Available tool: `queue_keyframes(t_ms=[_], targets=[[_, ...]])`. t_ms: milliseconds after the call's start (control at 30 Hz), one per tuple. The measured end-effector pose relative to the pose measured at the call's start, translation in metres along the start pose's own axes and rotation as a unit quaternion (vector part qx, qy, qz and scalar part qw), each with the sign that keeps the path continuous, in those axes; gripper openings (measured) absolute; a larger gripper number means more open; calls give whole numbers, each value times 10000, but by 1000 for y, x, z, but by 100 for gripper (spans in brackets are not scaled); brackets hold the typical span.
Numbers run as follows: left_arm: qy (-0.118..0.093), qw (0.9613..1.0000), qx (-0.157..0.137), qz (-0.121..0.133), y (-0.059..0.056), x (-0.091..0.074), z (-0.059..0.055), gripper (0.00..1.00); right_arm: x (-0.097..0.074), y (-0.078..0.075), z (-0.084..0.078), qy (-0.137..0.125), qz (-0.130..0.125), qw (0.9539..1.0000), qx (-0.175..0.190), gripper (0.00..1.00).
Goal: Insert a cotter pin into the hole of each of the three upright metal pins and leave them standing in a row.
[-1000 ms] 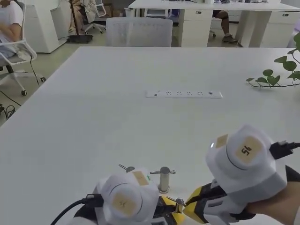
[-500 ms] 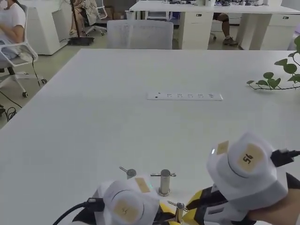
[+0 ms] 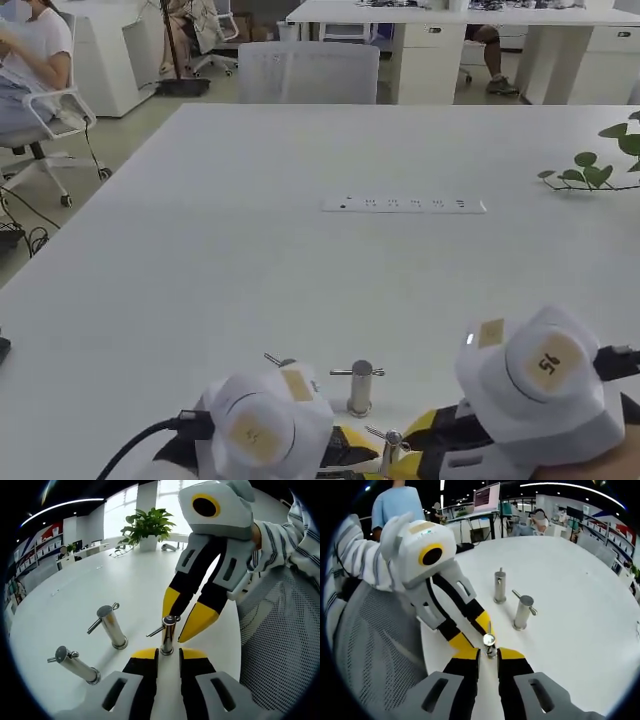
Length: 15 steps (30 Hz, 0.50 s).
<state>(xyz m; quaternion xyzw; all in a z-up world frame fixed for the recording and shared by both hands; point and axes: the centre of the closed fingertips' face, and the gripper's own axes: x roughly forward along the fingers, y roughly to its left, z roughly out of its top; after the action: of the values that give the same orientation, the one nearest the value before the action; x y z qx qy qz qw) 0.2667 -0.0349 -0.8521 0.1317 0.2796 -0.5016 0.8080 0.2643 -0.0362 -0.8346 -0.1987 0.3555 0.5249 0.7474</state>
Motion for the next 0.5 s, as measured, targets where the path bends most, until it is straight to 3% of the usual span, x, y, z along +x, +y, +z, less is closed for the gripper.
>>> queue_keyframes(t_ms=[200, 500], targets=[[52, 9999, -49, -148, -2, -9, -5, 18, 6, 0, -1, -103, 19, 9999, -17, 15], [-91, 9988, -197, -447, -11, -27, -4, 41, 11, -1, -2, -171, 23, 9998, 24, 15]])
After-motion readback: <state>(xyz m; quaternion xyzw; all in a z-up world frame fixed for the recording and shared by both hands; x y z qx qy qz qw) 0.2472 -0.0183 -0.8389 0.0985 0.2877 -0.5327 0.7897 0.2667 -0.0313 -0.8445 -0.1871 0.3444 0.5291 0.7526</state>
